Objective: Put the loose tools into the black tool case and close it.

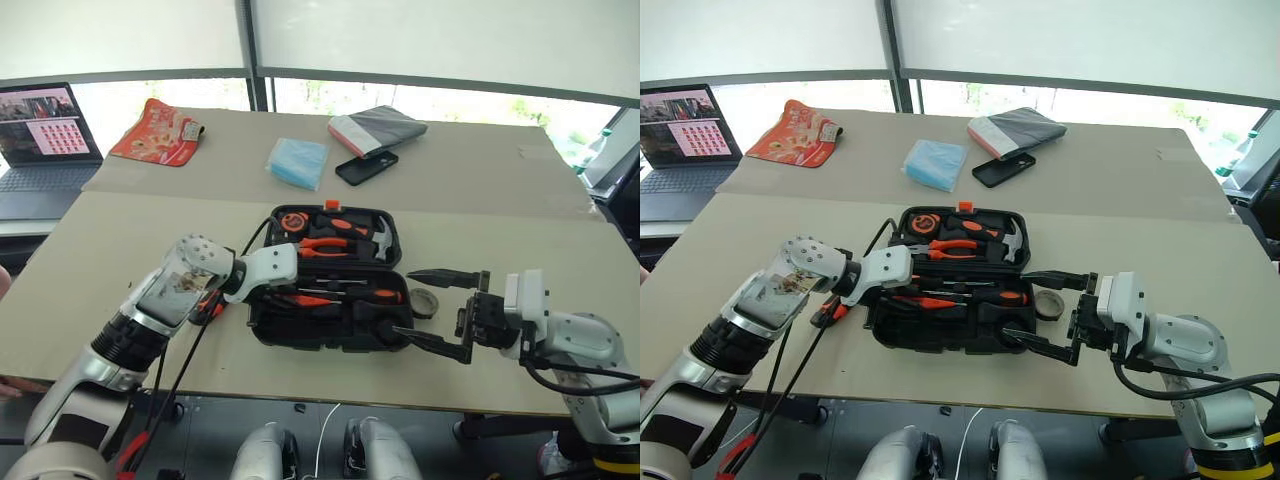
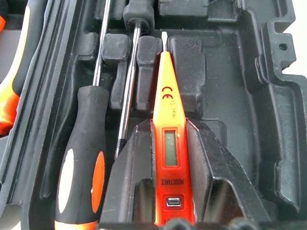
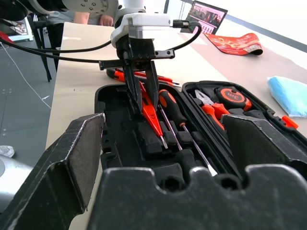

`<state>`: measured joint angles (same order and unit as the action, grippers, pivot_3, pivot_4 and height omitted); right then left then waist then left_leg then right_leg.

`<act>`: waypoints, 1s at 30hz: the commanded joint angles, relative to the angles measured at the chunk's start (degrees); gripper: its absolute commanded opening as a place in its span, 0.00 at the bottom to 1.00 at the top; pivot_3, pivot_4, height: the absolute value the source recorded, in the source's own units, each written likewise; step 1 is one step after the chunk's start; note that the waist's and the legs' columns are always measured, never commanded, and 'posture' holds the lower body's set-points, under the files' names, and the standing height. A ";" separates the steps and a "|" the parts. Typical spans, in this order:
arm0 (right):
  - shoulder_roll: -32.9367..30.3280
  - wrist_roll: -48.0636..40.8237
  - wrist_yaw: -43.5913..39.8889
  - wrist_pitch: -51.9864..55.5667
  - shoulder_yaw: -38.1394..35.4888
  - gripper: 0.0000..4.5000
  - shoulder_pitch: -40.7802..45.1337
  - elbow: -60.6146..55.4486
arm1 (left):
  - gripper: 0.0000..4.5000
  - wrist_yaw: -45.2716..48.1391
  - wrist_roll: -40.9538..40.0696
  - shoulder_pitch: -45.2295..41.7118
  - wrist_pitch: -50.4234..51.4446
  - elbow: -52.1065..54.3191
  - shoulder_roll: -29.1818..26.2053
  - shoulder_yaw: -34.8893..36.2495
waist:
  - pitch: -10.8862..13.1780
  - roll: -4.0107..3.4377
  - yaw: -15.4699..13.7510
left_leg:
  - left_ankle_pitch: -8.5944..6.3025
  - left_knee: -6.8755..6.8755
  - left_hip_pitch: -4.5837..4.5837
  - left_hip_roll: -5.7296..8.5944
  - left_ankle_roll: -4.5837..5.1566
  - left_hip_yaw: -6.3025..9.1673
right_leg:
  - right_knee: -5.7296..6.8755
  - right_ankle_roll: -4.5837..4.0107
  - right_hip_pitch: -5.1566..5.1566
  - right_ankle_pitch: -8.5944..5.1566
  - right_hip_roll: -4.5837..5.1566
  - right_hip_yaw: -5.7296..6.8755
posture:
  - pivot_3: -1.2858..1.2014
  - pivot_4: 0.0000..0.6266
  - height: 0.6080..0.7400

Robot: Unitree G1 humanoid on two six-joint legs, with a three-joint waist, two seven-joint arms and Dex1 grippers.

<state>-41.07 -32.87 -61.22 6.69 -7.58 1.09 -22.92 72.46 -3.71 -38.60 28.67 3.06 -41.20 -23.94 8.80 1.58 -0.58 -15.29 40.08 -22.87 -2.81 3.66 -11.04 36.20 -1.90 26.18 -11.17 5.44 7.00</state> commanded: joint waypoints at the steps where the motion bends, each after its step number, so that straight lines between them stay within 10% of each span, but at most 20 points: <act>1: -0.59 -1.24 -0.29 0.74 -1.04 1.00 0.89 -1.09 | 0.10 0.82 3.74 0.37 -0.20 -0.11 -1.49 -3.23 | 0.00 0.00 0.04 | 0.00 0.00 0.01 0.00 0.00 0.00 | 0.00 0.00 0.00 0.00 -0.01 -0.01 | 0.52 0.24 1.00; 16: 0.05 -1.42 -0.27 2.47 0.40 1.00 1.57 -1.67 | 0.10 -0.09 6.22 -0.04 -0.19 -4.08 2.49 -5.35 | -0.19 -0.18 -0.15 | -0.05 0.08 0.06 0.03 0.08 0.00 | 0.01 0.01 -0.11 0.00 0.05 -0.03 | 0.52 0.24 1.00; 23: -0.08 -2.05 -0.36 3.11 -0.24 1.00 0.60 -1.89 | 0.70 -0.53 -2.60 0.17 -1.63 2.47 3.38 5.37 | -0.16 -0.15 -0.07 | -0.05 0.11 -0.04 0.02 0.09 0.01 | 0.03 0.01 -0.02 0.01 0.02 -0.03 | 0.52 0.24 1.00; 30: 0.09 -2.09 -0.16 3.46 -0.16 1.00 -0.22 -1.29 | 0.64 -0.31 -7.03 2.49 -6.91 1.57 3.06 10.48 | -0.17 -0.15 -0.11 | -0.04 0.18 -0.06 0.01 0.09 0.05 | 0.04 0.01 -0.04 0.01 0.05 0.00 | 0.52 0.24 1.00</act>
<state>-41.03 -33.98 -61.29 10.22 -6.39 0.70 -23.03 72.42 -9.23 -37.13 23.87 4.80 -38.67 -14.64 8.64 1.43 -0.69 -15.34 40.27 -22.94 -2.79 3.74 -10.99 36.24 -1.88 26.15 -11.16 5.49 7.00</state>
